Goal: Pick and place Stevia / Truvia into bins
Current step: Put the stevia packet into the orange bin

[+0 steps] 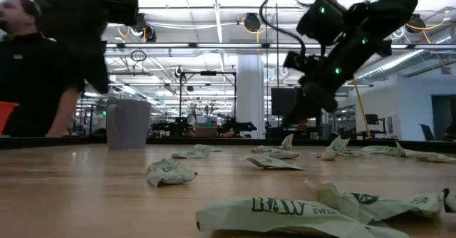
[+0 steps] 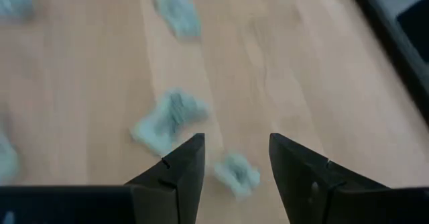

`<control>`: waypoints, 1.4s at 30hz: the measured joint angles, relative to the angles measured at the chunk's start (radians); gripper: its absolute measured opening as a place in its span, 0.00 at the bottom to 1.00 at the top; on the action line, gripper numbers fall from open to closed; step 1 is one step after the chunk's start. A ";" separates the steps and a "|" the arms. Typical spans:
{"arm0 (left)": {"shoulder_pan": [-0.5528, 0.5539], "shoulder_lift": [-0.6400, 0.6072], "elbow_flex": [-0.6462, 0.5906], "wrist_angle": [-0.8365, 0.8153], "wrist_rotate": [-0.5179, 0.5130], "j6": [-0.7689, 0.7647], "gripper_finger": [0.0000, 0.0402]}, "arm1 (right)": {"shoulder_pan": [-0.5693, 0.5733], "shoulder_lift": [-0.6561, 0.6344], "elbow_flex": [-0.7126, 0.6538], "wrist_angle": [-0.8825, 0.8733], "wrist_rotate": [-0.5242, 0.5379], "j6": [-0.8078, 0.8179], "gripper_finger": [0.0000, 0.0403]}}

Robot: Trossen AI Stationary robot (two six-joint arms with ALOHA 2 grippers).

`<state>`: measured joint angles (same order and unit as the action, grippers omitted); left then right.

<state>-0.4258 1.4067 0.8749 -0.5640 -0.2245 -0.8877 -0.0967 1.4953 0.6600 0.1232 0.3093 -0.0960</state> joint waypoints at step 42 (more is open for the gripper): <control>0.092 0.000 0.000 0.118 -0.066 0.161 0.28 | -0.074 0.128 -0.087 0.190 -0.101 -0.118 0.14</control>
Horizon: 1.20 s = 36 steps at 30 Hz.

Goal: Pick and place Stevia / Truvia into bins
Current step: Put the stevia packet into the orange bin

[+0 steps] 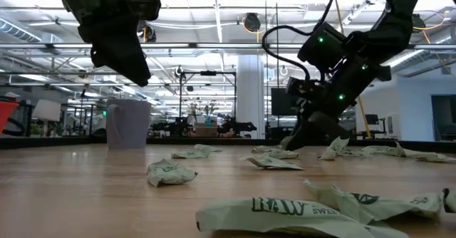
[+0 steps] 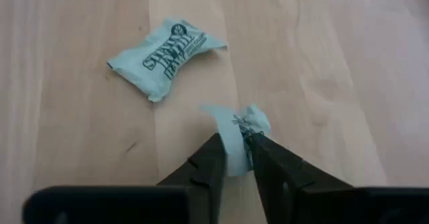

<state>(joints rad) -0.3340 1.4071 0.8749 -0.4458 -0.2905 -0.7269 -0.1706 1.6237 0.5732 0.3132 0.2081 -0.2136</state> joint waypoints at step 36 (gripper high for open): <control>0.012 0.252 -0.001 0.782 -0.209 0.477 0.28 | 0.146 -0.080 0.001 0.528 -0.341 0.195 0.01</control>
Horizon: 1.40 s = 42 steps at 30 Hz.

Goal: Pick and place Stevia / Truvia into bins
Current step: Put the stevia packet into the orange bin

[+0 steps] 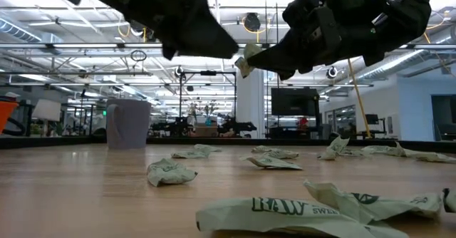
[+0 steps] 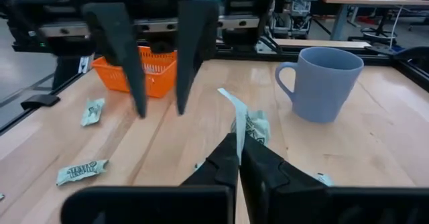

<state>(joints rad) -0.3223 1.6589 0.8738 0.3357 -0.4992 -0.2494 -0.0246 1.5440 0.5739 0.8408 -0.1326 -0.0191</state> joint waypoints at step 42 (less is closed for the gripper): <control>0.122 0.057 0.001 0.208 0.039 0.242 0.28 | 0.000 0.000 0.000 -0.015 -0.003 -0.019 0.01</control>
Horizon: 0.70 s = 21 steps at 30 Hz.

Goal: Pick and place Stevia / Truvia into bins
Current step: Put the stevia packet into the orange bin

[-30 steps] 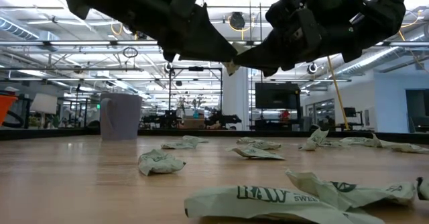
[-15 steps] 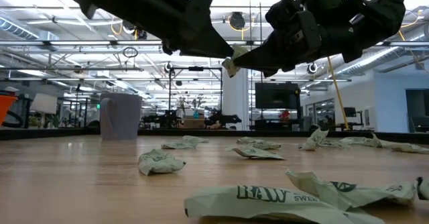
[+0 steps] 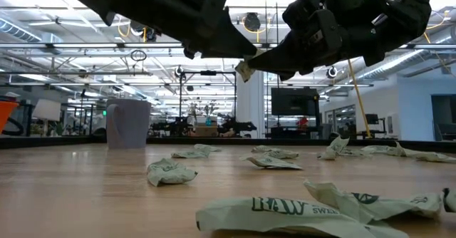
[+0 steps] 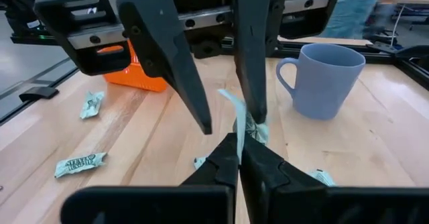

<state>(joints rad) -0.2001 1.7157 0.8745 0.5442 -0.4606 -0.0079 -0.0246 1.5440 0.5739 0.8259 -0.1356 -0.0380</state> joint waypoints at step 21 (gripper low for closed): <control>0.000 0.000 0.000 -0.002 -0.016 0.005 0.01 | 0.000 0.000 0.000 0.017 0.003 0.022 0.10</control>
<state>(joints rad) -0.2001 1.7157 0.8745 0.5422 -0.4767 -0.0029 -0.0242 1.5440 0.5739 0.8429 -0.1330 -0.0158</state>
